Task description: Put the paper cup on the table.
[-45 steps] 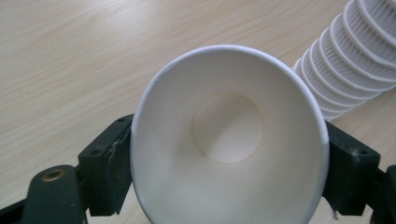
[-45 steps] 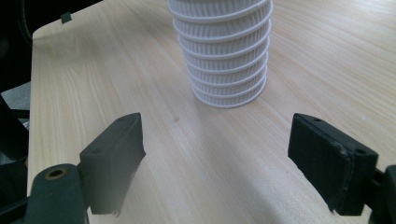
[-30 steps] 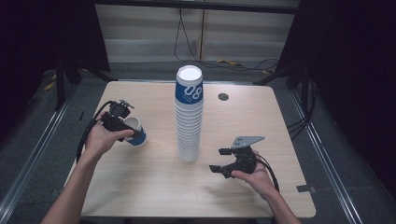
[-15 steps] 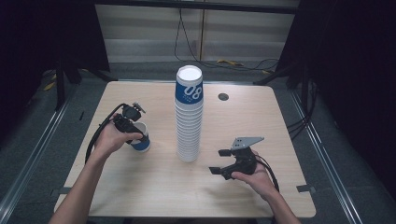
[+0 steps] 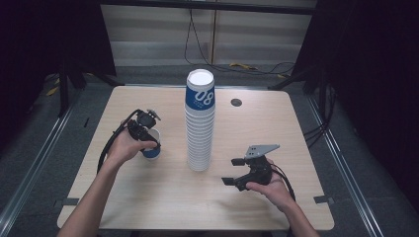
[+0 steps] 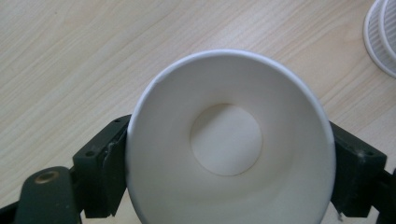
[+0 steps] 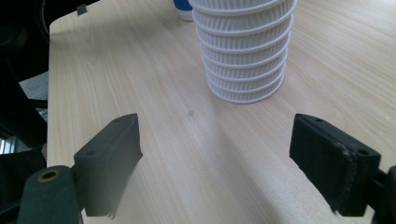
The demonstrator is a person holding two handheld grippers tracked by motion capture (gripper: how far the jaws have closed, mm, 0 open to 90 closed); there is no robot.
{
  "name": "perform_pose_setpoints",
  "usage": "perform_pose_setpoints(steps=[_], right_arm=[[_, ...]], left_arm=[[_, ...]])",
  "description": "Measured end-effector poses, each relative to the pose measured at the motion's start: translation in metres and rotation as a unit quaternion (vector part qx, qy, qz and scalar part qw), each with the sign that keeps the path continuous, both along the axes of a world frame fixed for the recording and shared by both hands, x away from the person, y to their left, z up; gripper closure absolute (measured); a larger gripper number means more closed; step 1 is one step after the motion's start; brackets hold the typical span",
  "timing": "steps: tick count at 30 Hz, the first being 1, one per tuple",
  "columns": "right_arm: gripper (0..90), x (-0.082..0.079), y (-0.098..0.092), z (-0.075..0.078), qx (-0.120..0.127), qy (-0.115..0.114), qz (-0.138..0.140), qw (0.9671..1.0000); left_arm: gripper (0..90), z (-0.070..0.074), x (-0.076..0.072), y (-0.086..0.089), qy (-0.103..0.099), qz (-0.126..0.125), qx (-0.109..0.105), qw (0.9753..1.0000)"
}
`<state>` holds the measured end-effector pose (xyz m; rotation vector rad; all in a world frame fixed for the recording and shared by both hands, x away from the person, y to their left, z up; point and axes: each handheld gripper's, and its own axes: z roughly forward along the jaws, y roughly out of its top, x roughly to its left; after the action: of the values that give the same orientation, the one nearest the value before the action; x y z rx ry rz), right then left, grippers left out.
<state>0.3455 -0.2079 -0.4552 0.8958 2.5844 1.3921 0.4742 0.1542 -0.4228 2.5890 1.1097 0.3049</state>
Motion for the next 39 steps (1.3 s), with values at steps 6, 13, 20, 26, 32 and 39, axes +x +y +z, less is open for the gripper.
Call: perform_pose_setpoints(steps=[6,13,20,26,32,39], right_arm=[[16.4,0.000,0.002,0.000,-0.006,-0.006,0.002,1.0000],[16.2,-0.001,0.001,0.000,-0.005,-0.004,0.003,1.0000],[15.5,-0.001,0.002,0.000,-0.004,-0.005,0.005,1.0000],[15.5,-0.001,0.002,0.001,-0.002,-0.005,0.007,1.0000],[15.5,-0.002,0.003,0.001,0.000,-0.005,0.008,1.0000],[15.5,-0.002,0.003,0.002,0.000,-0.006,0.009,0.9999]], left_arm=[[14.9,-0.002,-0.001,-0.007,-0.008,-0.004,-0.002,1.0000],[13.6,-0.007,0.000,-0.001,-0.009,-0.006,-0.034,0.9994],[13.1,-0.013,-0.003,0.005,-0.018,-0.001,-0.051,0.9986],[13.0,-0.018,-0.007,0.011,-0.029,-0.006,-0.074,0.9968],[13.0,-0.023,-0.015,0.016,-0.059,0.010,-0.095,0.9937],[13.0,-0.028,-0.023,0.023,-0.091,0.001,-0.124,0.9881]])
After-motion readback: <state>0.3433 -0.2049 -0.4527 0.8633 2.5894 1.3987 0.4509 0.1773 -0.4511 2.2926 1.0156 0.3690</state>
